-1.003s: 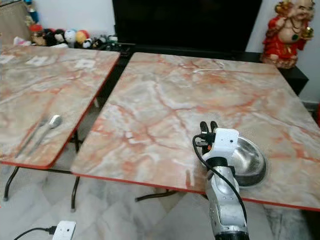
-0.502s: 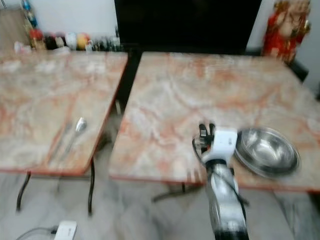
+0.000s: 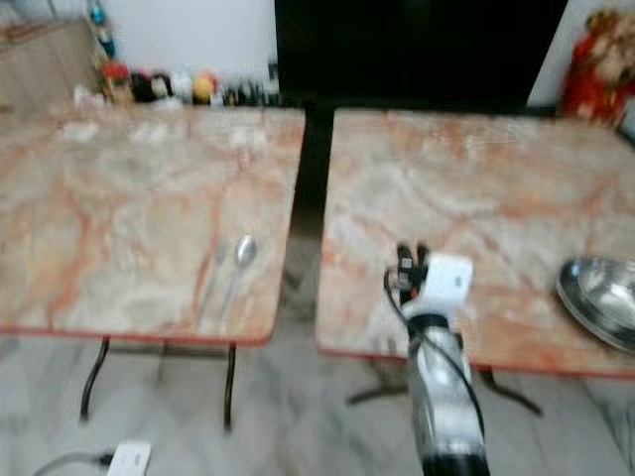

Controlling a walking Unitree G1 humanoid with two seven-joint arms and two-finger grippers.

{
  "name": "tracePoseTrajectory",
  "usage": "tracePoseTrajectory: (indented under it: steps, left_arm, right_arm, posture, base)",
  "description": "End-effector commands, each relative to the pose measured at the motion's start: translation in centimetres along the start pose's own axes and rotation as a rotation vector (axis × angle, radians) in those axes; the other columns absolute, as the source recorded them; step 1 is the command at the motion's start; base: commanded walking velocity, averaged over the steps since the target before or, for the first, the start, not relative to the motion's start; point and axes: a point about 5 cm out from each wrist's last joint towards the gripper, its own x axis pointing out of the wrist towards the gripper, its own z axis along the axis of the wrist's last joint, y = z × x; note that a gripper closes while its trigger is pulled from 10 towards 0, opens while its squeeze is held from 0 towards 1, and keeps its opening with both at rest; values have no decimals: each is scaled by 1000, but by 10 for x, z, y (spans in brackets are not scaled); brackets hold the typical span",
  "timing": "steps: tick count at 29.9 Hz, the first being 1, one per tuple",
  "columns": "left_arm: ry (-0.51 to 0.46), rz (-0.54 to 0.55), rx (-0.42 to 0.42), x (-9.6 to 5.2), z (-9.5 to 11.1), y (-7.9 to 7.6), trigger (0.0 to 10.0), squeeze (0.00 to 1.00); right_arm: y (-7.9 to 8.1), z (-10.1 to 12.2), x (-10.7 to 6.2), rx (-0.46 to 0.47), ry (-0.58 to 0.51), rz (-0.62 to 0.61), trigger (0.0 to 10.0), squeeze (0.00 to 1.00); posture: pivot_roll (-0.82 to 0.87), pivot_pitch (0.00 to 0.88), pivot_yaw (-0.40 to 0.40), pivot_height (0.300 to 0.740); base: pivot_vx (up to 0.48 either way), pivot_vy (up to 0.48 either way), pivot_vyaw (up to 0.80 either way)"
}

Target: Setting the table

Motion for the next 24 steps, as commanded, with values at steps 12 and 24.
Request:
tracePoseTrajectory:
  steps: [12, 24]
  left_arm:
    - [27, 21, 2, -2, -8, 7, 10000, 0]
    - [10, 12, -1, -2, -6, 7, 10000, 0]
  right_arm:
    - [14, 0, 3, 33, -3, 8, 10000, 0]
    - [14, -2, 5, 40, 6, -8, 10000, 0]
  posture:
    - [33, 24, -25, 740]
    - [39, 34, -26, 740]
  base:
    - [0, 480, 0]
    - [0, 107, 0]
